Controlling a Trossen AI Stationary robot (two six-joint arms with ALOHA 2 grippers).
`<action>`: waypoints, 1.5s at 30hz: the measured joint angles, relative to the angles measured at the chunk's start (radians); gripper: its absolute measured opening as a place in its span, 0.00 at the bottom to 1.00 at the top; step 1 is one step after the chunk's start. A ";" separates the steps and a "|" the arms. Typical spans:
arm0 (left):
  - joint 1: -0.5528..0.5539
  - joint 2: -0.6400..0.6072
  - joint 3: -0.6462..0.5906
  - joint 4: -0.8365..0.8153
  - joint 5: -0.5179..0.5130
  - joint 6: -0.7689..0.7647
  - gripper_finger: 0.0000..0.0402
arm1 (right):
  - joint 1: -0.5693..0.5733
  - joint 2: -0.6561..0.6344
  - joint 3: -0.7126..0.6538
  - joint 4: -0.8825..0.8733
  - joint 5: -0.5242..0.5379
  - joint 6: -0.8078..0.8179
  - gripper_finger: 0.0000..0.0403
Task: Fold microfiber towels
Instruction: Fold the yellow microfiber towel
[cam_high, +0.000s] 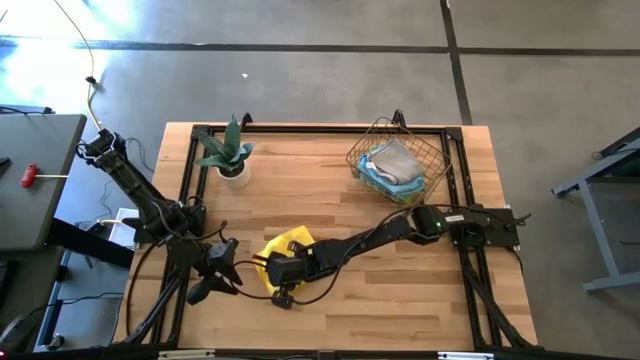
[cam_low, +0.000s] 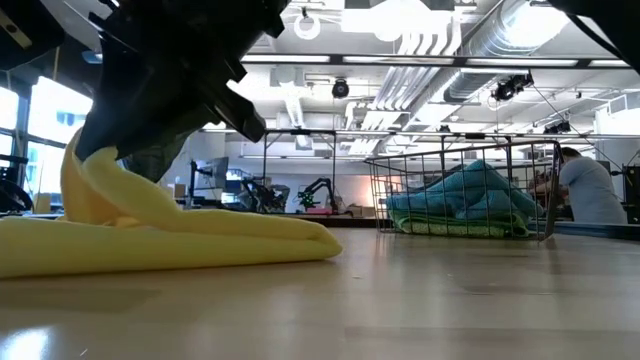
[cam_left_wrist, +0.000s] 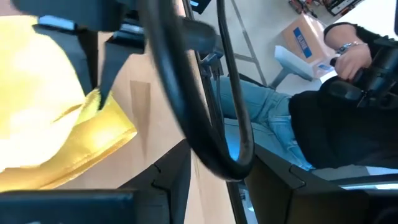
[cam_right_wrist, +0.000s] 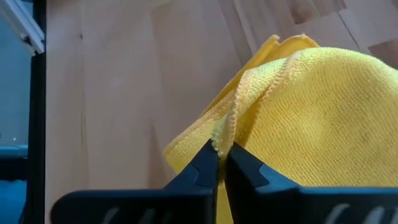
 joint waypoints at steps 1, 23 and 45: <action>0.000 0.000 0.000 -0.006 0.000 0.000 0.32 | 0.003 0.000 0.000 0.001 0.000 -0.007 0.03; 0.000 0.000 0.000 -0.069 -0.049 0.000 0.32 | 0.097 0.001 -0.069 0.067 0.200 -0.621 0.44; 0.001 0.000 0.000 -0.075 -0.052 0.000 0.32 | 0.021 0.029 -0.110 0.215 0.045 -0.507 0.44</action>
